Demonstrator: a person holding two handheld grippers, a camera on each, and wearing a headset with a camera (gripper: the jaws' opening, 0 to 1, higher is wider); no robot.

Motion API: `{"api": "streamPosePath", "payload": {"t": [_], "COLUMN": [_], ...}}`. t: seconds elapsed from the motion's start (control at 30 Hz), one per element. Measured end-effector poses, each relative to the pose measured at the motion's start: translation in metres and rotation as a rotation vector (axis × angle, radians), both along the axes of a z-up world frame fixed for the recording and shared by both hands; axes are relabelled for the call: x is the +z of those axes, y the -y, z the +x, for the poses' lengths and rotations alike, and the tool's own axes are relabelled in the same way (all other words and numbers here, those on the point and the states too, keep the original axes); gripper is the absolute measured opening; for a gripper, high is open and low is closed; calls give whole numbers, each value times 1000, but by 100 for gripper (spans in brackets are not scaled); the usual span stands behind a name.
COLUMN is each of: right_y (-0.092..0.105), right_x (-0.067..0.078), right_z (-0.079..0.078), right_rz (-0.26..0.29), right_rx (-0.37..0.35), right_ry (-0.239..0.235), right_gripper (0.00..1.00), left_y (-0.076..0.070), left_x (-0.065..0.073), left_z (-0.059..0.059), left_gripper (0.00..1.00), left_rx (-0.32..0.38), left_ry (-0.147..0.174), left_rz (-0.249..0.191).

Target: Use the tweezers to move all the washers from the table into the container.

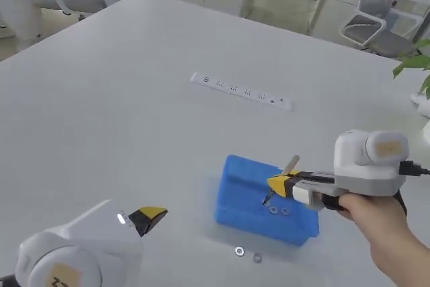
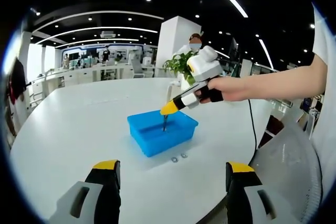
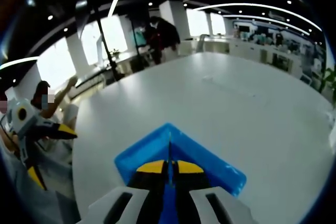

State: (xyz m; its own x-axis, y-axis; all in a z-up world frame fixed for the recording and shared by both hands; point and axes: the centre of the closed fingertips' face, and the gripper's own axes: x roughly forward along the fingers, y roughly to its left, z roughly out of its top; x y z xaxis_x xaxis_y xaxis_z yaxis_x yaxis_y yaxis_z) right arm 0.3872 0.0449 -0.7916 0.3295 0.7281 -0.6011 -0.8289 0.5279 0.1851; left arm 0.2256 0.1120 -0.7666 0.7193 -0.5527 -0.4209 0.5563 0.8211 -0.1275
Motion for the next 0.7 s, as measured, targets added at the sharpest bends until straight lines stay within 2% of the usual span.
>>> {"api": "streamPosePath", "payload": {"t": [0.33, 0.7], "right_y": [-1, -3], "right_x": [-11, -13], "right_z": [4, 3], "right_rz": [-20, -31], "right_rx": [5, 12], "right_ry": [-19, -20], "right_gripper": [3, 3], "left_y": [0, -1], "left_x": [0, 0], "left_z": [0, 0], "left_gripper": [83, 83], "left_rx": [-5, -2], "left_ry": [-2, -2], "left_rz": [4, 4]}}
